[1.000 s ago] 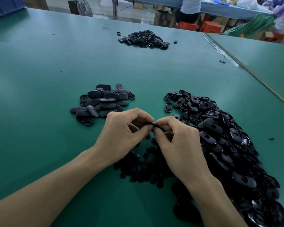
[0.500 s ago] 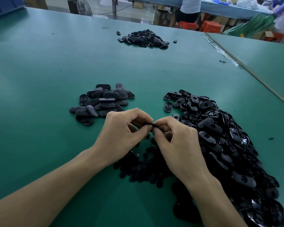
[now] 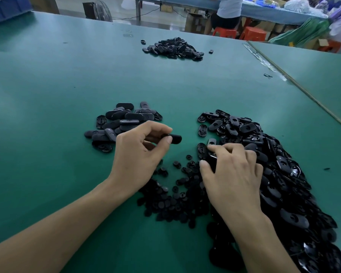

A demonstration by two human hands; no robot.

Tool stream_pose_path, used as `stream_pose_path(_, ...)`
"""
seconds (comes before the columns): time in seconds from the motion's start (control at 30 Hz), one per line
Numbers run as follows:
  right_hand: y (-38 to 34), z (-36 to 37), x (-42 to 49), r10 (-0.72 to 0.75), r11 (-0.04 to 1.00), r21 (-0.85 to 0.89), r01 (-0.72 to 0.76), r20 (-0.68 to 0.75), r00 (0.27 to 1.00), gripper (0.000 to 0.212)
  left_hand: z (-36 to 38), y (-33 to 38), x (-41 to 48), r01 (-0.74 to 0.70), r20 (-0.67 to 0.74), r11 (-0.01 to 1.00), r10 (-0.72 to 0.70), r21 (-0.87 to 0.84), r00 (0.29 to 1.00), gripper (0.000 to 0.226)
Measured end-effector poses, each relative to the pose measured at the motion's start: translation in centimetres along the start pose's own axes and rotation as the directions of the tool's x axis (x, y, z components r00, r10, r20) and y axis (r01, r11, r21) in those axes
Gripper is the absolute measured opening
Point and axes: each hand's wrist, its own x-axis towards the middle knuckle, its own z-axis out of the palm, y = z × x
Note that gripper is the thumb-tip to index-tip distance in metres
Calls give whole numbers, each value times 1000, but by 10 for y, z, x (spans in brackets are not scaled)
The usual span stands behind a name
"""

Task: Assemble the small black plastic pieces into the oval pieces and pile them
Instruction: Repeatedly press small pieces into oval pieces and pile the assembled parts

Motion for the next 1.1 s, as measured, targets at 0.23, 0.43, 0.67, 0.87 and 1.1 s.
stream_pose_path(0.23,1,-1,1,3,1000,-12,-3,8,1000,28,-4,-8,6,132,-111,984,-146,-122,983,34)
stream_pose_path(0.43,1,-3,2,7,998,58,-4,-52,999,18,-4,-16,11,264,-183,941,-303,-210,935,18)
stream_pose_path(0.67,2,-2,2,17,998,54,-15,-39,999,17,-4,-21,11,291,-153,951,-305,-108,940,38)
stream_pose_path(0.87,4,-1,3,18,999,49,-15,-53,998,21,-3,-15,9,216,-141,975,-223,-59,965,30)
stream_pose_path(1.1,1,2,6,-28,977,199,75,-231,972,19,-1,-10,8,151,-100,978,-167,-144,981,22)
